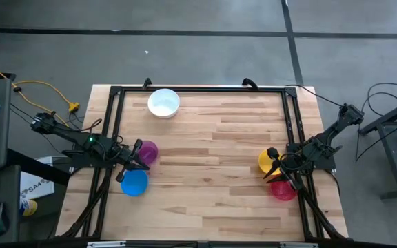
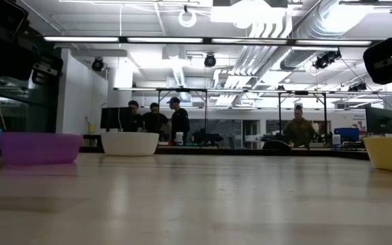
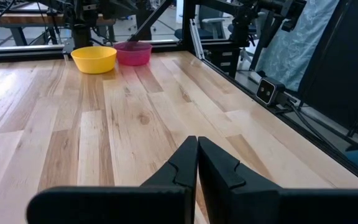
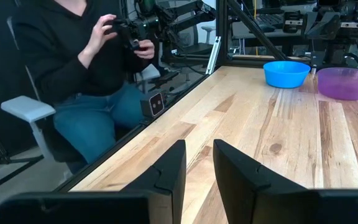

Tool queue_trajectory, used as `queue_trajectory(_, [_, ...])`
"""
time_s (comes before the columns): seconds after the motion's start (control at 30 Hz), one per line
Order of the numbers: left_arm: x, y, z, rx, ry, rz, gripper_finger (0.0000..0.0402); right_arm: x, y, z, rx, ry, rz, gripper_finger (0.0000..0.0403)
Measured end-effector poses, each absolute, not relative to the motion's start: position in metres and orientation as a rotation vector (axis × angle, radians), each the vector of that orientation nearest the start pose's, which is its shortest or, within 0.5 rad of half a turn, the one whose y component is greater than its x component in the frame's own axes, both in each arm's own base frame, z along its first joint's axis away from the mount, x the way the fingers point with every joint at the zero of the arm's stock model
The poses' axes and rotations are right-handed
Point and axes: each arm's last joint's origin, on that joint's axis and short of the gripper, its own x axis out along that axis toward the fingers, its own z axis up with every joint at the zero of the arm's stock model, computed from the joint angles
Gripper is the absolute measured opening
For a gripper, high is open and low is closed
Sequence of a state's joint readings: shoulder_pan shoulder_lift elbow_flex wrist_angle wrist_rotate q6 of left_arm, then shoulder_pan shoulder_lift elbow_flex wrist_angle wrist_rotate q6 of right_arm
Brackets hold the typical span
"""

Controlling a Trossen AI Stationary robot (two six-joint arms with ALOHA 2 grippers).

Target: Nest bowls inside each other

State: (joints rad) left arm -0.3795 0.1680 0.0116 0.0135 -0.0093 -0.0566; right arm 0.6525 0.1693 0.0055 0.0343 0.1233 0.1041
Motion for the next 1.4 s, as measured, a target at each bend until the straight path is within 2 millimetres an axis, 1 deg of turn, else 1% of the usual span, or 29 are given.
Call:
queue_trajectory(0.3, [0.099, -0.039, 0.155, -0.028, 0.151, -0.363, 0.0015, 0.087, 0.062, 0.155, 0.052, 0.149, 0.522, 0.0075])
queue_trajectory(0.4, [0.1, -0.039, 0.157, -0.031, 0.131, -0.338, 0.0015, 0.087, 0.062, 0.155, 0.052, 0.149, 0.522, 0.0075])
queue_trajectory(0.5, [0.101, -0.037, 0.161, -0.059, 0.092, -0.261, 0.0015, 0.087, 0.062, 0.155, 0.052, 0.149, 0.522, 0.0075])
queue_trajectory(0.63, [0.101, -0.033, 0.164, -0.072, 0.11, -0.14, 0.0015, 0.087, 0.062, 0.155, 0.052, 0.149, 0.522, 0.0075])
queue_trajectory(0.9, [0.099, -0.027, 0.18, -0.06, 0.096, 0.05, 0.0015, 0.087, 0.062, 0.155, 0.052, 0.149, 0.522, 0.0075])
queue_trajectory(1.0, [0.097, -0.025, 0.186, -0.054, 0.132, 0.089, 0.0015, 0.087, 0.062, 0.155, 0.052, 0.149, 0.521, 0.0075])
queue_trajectory(1.17, [0.095, -0.023, 0.203, -0.043, 0.214, 0.133, 0.0015, 0.087, 0.062, 0.155, 0.052, 0.149, 0.521, 0.0075])
queue_trajectory(1.27, [0.098, -0.024, 0.213, -0.02, 0.293, 0.161, 0.0015, 0.087, 0.062, 0.155, 0.052, 0.149, 0.521, 0.0075])
queue_trajectory(1.4, [0.107, -0.027, 0.227, 0.009, 0.401, 0.177, 0.0015, 0.087, 0.062, 0.155, 0.052, 0.149, 0.521, 0.0075])
